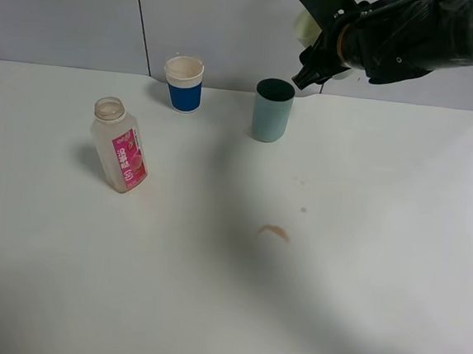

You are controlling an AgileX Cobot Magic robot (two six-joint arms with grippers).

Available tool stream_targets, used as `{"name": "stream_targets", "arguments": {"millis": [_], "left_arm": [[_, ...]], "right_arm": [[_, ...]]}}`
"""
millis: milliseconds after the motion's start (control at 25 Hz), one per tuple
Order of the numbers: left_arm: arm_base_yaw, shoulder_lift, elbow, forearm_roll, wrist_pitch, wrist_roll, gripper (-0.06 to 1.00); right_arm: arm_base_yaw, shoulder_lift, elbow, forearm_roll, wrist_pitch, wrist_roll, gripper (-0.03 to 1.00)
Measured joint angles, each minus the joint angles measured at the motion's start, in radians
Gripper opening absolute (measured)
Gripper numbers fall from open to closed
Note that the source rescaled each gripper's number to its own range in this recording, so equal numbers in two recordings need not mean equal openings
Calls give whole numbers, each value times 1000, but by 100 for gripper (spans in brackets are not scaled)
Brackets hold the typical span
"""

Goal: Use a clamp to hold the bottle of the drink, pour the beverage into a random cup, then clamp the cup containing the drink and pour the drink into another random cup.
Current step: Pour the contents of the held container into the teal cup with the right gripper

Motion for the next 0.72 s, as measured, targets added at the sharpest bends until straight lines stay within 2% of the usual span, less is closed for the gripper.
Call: {"name": "stream_targets", "arguments": {"millis": [480,720], "left_arm": [[0,0,0,0,0,0,100],[0,0,0,0,0,0,100]], "right_arm": [[19,33,-5,0,81,-56,0],[33,59,-5,0,87,-78,0]]}}
